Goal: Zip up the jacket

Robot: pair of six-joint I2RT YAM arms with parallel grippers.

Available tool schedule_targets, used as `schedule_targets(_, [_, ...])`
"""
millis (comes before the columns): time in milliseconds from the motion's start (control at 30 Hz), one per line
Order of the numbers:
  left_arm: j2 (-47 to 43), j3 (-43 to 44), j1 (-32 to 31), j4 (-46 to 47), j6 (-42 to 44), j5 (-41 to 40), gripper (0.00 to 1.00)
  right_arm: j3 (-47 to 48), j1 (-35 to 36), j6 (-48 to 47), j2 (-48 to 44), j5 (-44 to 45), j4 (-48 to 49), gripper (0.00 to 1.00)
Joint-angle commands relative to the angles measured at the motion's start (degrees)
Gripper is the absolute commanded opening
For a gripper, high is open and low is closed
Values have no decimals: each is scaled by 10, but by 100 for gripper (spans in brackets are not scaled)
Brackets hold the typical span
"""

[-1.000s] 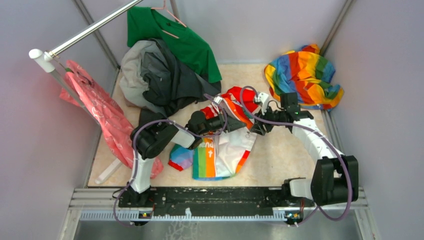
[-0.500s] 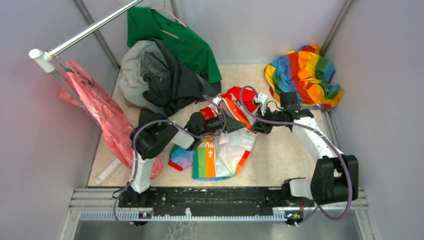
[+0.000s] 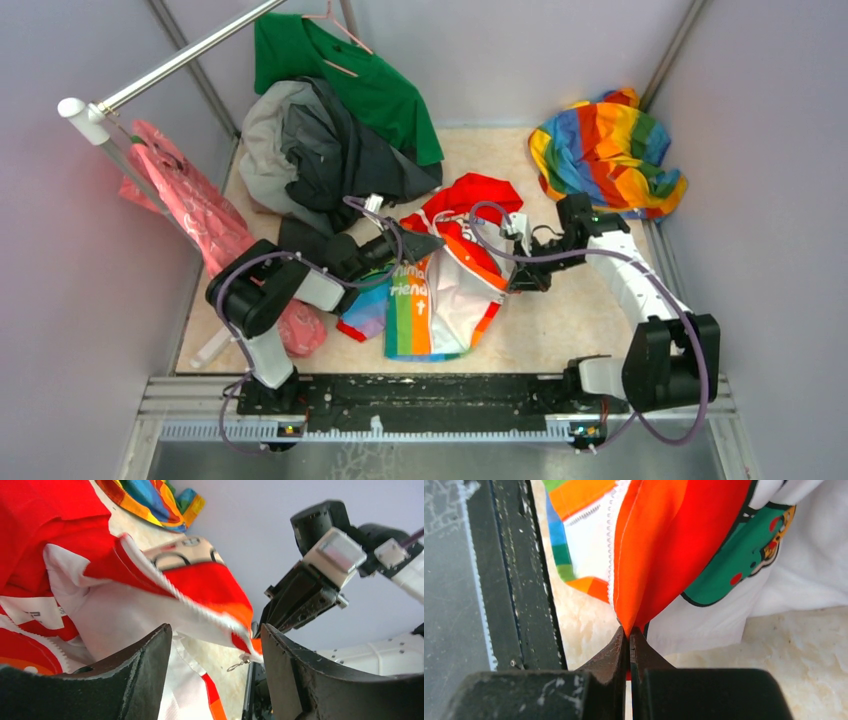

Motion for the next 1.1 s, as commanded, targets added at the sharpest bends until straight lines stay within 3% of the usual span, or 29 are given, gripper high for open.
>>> schedule_targets(0, [35, -1, 17, 76, -82, 8, 72, 11, 2, -41, -38, 73, -43, 0])
schedule_targets(167, [85, 30, 15, 104, -144, -2, 74, 7, -22, -63, -56, 124, -74, 0])
schedule_targets(333, [103, 99, -3, 40, -126, 2, 69, -3, -56, -92, -47, 121, -98, 0])
schedule_targets(400, [122, 134, -6, 24, -123, 10, 57, -9, -56, -97, -39, 118, -100, 0])
schedule_targets(500, [157, 204, -3, -8, -114, 38, 28, -13, -63, -97, -29, 123, -94, 0])
schedule_targets(667, [210, 349, -2, -142, -58, 82, 1, -1, -114, -98, -20, 109, -93, 0])
schedule_targets(767, [255, 439, -2, -173, -44, 90, 0, 11, -147, -103, -7, 80, -106, 0])
schedule_targets(967, [377, 656, -7, -30, -104, 58, 0, 35, -173, -88, 51, -40, -134, 0])
schedule_targets(1067, [397, 691, -12, -101, -95, 1, 0, 60, -169, -106, 126, -102, -168, 0])
